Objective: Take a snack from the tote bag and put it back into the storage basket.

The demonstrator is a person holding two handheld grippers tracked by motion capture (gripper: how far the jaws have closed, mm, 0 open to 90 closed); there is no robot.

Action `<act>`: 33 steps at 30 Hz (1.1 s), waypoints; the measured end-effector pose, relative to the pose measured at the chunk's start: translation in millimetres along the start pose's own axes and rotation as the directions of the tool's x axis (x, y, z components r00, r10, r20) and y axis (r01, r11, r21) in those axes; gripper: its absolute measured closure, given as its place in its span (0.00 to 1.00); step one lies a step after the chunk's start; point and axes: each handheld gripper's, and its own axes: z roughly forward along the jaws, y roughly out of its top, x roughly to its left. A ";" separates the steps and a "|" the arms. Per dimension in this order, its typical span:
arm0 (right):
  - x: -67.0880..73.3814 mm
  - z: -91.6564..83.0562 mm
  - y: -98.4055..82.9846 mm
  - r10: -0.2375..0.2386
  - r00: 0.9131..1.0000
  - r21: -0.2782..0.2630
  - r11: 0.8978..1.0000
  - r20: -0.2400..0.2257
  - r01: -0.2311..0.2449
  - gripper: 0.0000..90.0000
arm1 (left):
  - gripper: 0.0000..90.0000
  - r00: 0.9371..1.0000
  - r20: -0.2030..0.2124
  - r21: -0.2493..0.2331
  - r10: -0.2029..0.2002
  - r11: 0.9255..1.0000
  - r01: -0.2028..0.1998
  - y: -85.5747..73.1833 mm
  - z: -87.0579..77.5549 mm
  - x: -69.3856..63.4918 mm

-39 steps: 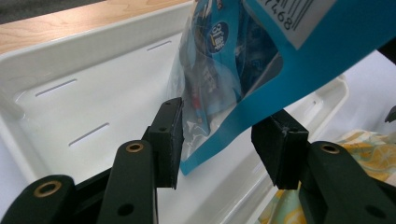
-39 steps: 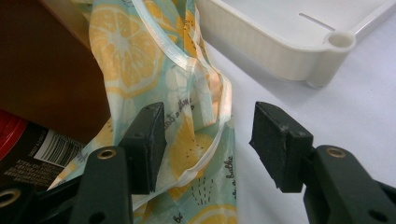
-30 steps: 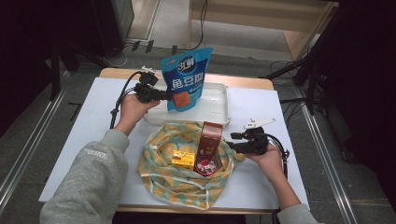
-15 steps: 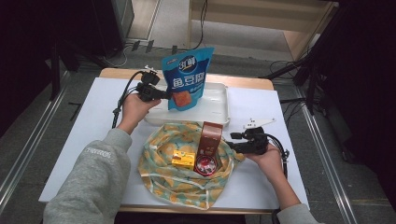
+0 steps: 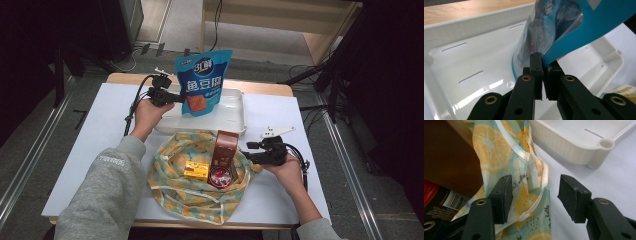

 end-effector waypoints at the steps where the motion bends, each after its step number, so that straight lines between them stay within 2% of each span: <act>1: 0.0 0.1 0.0 -0.001 1.000 0.000 1.000 0.000 0.001 0.50 | 0.97 1.000 -0.002 0.007 0.007 1.000 -0.007 1.5 0.3 -0.1; 7: 1.1 -0.9 0.3 0.006 1.000 -0.005 1.000 0.003 -0.006 0.50 | 0.97 1.000 -0.014 0.009 0.015 1.000 -0.014 8.8 4.0 3.2; 10: 1.8 -1.4 0.2 0.002 1.000 0.000 1.000 0.007 -0.002 0.50 | 0.97 1.000 -0.001 -0.019 -0.016 1.000 0.016 8.8 5.8 9.5; 12: 2.1 -1.3 0.2 -0.007 1.000 0.001 1.000 0.011 0.007 0.50 | 0.98 1.000 0.004 -0.027 -0.023 0.999 0.023 9.1 6.2 13.6; 19: 3.2 -0.8 0.7 -0.004 1.000 0.003 1.000 0.011 0.004 0.50 | 0.98 1.000 -0.022 -0.013 -0.011 1.000 0.010 17.8 8.6 17.1; 23: 2.9 -1.9 0.9 -0.003 1.000 -0.008 1.000 0.009 0.003 0.51 | 0.97 0.999 -0.009 -0.054 -0.048 0.997 0.047 17.9 6.3 25.8; 25: 2.9 -2.0 0.8 0.001 1.000 -0.009 1.000 0.006 -0.001 0.51 | 0.96 0.998 0.006 -0.050 -0.056 0.997 0.056 16.9 5.2 29.5; 27: 3.0 -1.9 0.8 0.000 1.000 -0.009 1.000 0.006 0.000 0.51 | 0.94 0.999 0.004 -0.034 -0.049 0.998 0.049 16.0 4.1 29.1; 31: 2.6 -1.6 0.7 0.001 1.000 -0.009 1.000 0.004 -0.001 0.51 | 0.89 1.000 -0.001 0.006 -0.010 1.000 0.010 13.4 1.7 25.5; 33: 2.7 -1.7 0.6 0.000 1.000 -0.008 1.000 0.005 0.000 0.50 | 0.85 1.000 0.003 0.024 -0.006 1.000 0.006 12.2 0.1 24.4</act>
